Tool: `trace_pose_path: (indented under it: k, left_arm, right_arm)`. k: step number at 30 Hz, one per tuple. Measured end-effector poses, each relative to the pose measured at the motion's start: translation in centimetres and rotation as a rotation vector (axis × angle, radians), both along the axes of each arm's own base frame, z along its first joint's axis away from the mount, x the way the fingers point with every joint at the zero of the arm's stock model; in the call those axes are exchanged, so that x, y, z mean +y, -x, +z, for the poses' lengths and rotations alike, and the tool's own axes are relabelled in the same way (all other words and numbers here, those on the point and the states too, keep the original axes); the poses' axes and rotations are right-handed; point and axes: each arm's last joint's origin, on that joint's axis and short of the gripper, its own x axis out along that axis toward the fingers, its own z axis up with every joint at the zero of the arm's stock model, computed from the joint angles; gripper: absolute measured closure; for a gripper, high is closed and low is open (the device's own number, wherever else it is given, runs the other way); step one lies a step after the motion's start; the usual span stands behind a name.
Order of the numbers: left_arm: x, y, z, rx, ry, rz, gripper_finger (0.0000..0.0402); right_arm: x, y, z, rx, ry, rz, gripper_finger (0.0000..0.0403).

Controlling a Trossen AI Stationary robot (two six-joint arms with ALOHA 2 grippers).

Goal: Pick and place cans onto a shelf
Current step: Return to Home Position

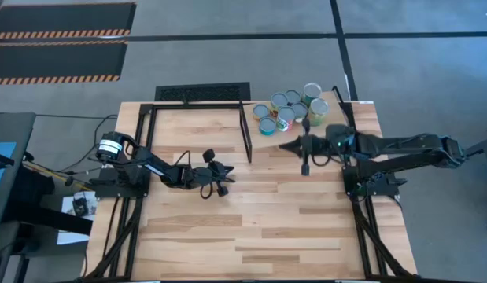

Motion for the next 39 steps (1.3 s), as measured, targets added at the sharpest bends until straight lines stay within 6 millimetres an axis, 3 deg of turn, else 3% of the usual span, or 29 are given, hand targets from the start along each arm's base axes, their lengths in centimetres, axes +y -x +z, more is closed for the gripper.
trace_pose_path:
  k: [8,14,20,27,39]
  left_arm:
    - [-0.6,-0.6,1.1,-0.116,0.071,-0.191,0.0401]
    - [-1.0,-0.9,1.7,-0.171,0.073,-0.297,0.0401]
    - [-1.5,0.3,3.7,-0.236,0.104,-0.421,0.0401]
    - [-1.1,4.3,6.4,-0.353,0.105,-0.422,0.0401]
    - [-0.2,12.0,5.4,-0.446,0.186,-0.432,0.0401]
  right_arm:
    - [1.9,1.2,-7.1,-0.205,-0.079,0.049,0.0395]
    - [2.7,2.9,-10.5,-0.203,-0.142,0.047,0.039]
    - [3.2,4.2,-11.2,-0.22,-0.152,0.079,0.0393]
    - [3.1,6.1,-11.5,-0.305,-0.109,0.078,0.0393]
    - [2.7,7.3,-11.7,-0.301,-0.098,0.033,0.0392]
